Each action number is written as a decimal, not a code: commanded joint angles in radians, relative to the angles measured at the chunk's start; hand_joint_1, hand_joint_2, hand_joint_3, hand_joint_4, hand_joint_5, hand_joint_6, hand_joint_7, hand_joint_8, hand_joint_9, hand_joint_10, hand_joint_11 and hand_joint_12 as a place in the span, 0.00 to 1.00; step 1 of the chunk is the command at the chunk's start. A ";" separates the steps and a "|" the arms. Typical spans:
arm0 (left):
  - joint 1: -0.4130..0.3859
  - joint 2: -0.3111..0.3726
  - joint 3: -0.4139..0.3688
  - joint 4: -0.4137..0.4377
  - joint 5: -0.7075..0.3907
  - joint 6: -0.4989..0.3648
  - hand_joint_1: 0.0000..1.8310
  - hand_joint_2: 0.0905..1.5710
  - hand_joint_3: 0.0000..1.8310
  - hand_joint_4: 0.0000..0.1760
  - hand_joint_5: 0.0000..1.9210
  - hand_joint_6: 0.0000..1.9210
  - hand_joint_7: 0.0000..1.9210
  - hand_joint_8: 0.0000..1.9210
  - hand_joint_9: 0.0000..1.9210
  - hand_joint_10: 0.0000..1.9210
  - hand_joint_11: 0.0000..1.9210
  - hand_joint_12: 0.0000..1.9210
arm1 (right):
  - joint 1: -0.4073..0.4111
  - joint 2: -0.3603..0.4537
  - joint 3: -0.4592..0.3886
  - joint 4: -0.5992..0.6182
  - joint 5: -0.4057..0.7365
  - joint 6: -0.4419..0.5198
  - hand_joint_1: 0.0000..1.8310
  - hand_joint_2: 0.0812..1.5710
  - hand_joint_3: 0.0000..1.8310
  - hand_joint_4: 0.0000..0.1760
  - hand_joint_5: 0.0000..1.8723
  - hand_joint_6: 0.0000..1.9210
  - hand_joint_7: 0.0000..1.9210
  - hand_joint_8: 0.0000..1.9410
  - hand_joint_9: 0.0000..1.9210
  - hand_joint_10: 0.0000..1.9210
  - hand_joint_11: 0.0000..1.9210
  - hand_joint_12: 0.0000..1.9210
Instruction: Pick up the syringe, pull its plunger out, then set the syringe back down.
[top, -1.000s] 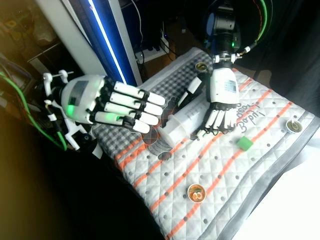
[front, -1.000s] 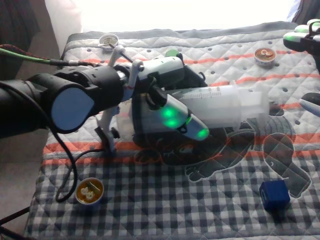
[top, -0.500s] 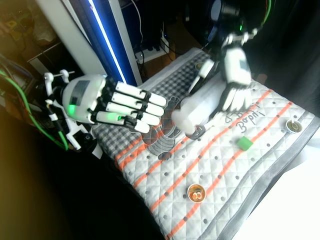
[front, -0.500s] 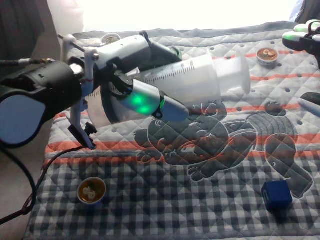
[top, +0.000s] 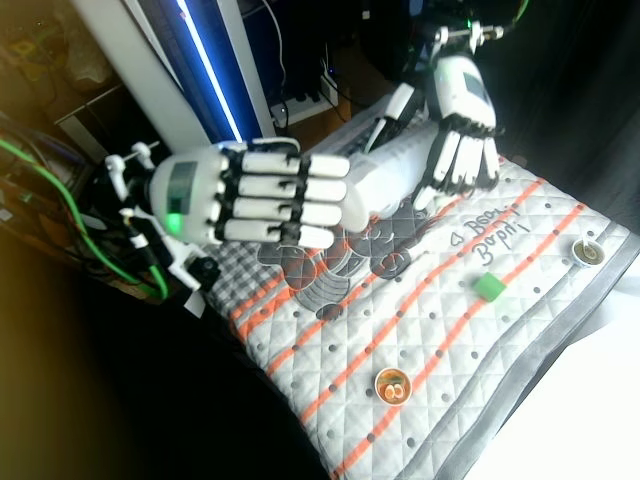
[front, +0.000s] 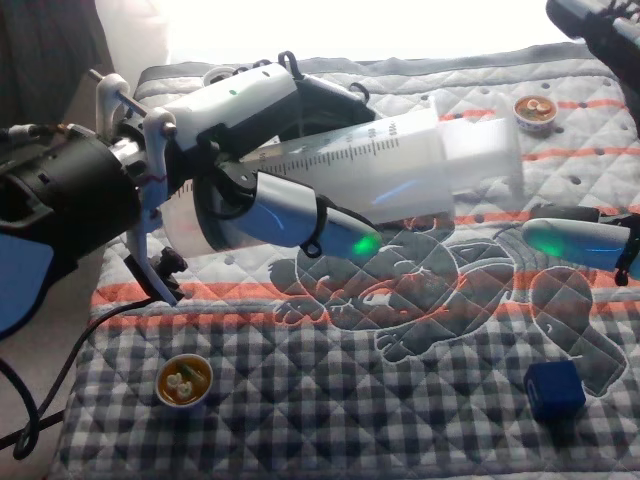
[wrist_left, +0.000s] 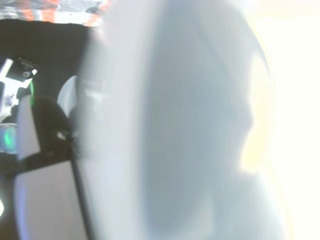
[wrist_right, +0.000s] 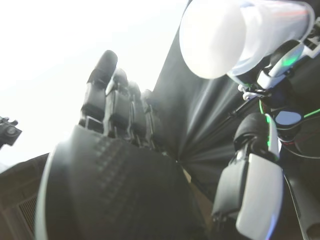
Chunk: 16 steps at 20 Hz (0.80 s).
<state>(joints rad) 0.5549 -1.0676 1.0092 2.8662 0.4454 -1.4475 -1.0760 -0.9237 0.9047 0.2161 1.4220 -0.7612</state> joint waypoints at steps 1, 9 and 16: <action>-0.011 0.003 -0.008 0.034 0.150 -0.015 0.66 0.76 0.00 0.00 0.50 0.58 0.33 0.74 0.20 0.72 0.09 1.00 | 0.017 -0.006 0.004 -0.024 0.109 0.009 0.40 0.54 0.00 0.00 0.10 0.01 0.07 0.00 0.09 0.01 0.00 0.45; -0.007 0.026 -0.055 0.072 0.198 -0.015 0.66 0.74 0.00 0.00 0.52 0.53 0.37 0.72 0.25 0.68 0.07 0.95 | 0.053 -0.040 0.022 -0.064 0.049 0.021 0.51 0.57 0.00 0.00 0.19 0.01 0.17 0.01 0.19 0.03 0.00 0.60; -0.006 0.026 -0.058 0.068 0.207 -0.016 0.66 0.74 0.00 0.00 0.51 0.56 0.35 0.70 0.23 0.55 0.00 0.90 | 0.068 -0.053 0.030 -0.086 0.024 0.021 0.72 0.73 0.01 0.00 0.44 0.58 0.44 0.60 0.41 0.65 0.34 0.70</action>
<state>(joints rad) 0.5655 -1.0443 0.9516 2.9131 0.4873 -1.4456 -1.0172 -0.9760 0.9325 0.1459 1.3567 -0.7368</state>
